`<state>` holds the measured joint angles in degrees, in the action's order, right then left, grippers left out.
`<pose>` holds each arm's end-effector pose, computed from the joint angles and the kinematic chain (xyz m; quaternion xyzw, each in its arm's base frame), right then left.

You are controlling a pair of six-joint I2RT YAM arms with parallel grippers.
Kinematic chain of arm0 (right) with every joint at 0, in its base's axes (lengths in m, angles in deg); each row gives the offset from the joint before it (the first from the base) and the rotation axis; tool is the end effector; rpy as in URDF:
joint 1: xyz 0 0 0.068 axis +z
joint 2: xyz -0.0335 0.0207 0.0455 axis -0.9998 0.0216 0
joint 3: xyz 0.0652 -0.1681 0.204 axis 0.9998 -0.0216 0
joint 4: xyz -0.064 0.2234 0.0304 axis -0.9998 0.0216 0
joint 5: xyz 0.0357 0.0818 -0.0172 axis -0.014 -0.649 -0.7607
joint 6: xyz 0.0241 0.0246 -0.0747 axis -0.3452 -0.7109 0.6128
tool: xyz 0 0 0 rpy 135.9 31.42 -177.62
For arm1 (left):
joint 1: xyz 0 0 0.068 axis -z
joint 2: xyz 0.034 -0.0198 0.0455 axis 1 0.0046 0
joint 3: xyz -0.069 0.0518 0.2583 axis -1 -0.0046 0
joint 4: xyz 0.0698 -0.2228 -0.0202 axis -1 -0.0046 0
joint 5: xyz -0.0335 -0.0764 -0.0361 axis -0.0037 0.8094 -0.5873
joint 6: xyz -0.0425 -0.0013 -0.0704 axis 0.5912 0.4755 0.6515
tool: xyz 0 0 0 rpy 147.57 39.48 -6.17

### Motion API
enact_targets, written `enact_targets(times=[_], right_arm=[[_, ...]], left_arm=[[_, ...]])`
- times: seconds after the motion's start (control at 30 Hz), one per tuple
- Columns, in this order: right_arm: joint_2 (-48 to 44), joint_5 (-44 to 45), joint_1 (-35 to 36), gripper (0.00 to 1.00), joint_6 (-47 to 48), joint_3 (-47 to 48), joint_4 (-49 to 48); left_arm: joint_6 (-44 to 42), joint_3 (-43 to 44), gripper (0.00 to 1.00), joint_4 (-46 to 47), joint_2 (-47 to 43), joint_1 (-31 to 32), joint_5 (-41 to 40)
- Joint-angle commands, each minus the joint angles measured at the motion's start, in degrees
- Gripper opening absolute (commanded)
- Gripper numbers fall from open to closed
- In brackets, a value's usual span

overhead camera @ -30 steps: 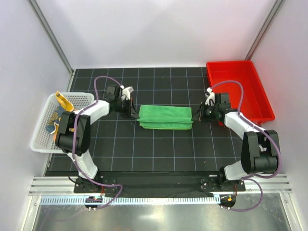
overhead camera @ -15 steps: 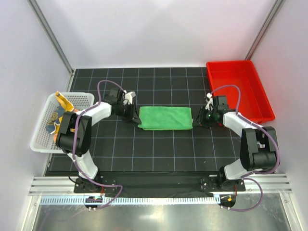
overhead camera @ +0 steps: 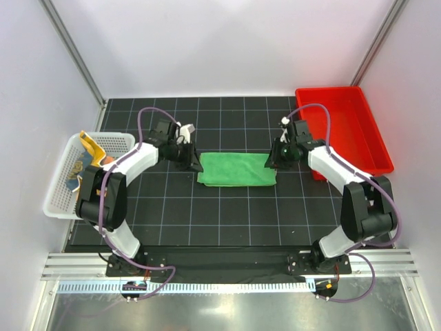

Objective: Fold and stack the towels
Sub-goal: Fold the towel, then neatly place the folded towel into the bin

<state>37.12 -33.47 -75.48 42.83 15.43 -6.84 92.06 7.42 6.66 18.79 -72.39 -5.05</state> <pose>0.2969 0.0882 0.2051 0.0320 0.9474 0.2013 0.2467 0.3122 -0.1365 0.1955 0.0535 0.9285 -0.3291 0.1632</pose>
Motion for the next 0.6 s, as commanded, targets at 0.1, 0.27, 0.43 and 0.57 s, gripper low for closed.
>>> enact_targets(times=[0.1,0.27,0.43,0.57], right_arm=[[7.6,3.0,-0.2,0.36,3.4,5.1,-2.9],[16.6,5.1,-0.4,0.38,6.7,9.4,-1.5],[18.7,7.2,-0.3,0.40,7.6,10.4,-1.8],[17.3,7.2,-0.3,0.40,9.5,12.7,2.2]], left_arm=[[12.5,-5.3,0.26,17.0,-0.5,1.6,-1.0],[16.1,-9.0,0.26,19.3,3.8,1.7,-4.9],[17.5,-7.2,0.26,16.8,3.5,1.9,-5.7],[18.4,-5.1,0.28,11.7,-1.2,2.2,-10.3]])
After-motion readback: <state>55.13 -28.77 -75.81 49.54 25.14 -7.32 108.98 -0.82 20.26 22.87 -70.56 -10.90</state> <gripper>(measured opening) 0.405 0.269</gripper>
